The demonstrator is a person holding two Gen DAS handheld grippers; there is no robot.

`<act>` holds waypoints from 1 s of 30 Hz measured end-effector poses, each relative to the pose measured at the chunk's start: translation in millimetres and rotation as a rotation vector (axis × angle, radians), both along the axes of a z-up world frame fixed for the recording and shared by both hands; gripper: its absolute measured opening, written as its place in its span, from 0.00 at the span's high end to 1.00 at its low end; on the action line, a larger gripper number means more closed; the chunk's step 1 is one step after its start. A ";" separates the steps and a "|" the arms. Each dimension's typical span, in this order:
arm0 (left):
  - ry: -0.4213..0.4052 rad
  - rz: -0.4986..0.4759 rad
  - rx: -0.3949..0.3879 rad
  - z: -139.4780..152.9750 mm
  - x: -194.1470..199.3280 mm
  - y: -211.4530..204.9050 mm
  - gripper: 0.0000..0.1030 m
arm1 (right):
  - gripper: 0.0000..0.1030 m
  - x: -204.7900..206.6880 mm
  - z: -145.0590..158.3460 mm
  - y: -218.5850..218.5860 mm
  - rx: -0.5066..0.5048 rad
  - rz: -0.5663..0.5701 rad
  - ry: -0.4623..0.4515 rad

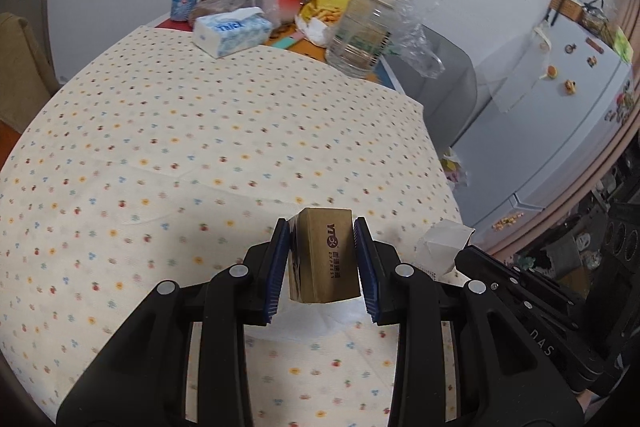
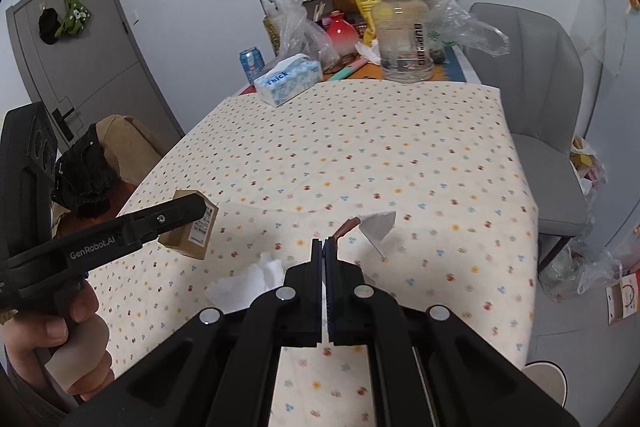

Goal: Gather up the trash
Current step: 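Carry the box in the left gripper and tissue in the right over the bin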

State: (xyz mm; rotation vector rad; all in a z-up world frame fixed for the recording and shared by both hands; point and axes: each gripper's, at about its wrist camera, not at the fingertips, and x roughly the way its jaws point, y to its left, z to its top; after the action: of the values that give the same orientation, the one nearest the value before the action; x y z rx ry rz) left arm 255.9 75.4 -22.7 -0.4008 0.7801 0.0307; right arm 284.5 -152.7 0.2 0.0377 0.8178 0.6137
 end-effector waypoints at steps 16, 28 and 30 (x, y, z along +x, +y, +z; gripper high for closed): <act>0.000 -0.188 0.021 1.2 14.6 -127.5 0.68 | 0.98 -23.6 -1.4 -140.1 0.094 -0.182 0.008; 0.015 -0.362 0.059 -8.6 27.4 -236.3 0.68 | 0.98 -42.9 -27.3 -247.9 0.130 -0.361 0.036; 0.021 -0.386 0.065 -11.6 29.8 -253.2 0.68 | 0.98 -44.6 -34.5 -261.0 0.131 -0.383 0.049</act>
State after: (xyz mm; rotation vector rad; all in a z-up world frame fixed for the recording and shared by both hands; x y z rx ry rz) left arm 285.7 -177.8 -34.3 -0.1840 0.8642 -0.3004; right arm 239.9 -413.7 -34.2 0.3226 0.7904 0.3033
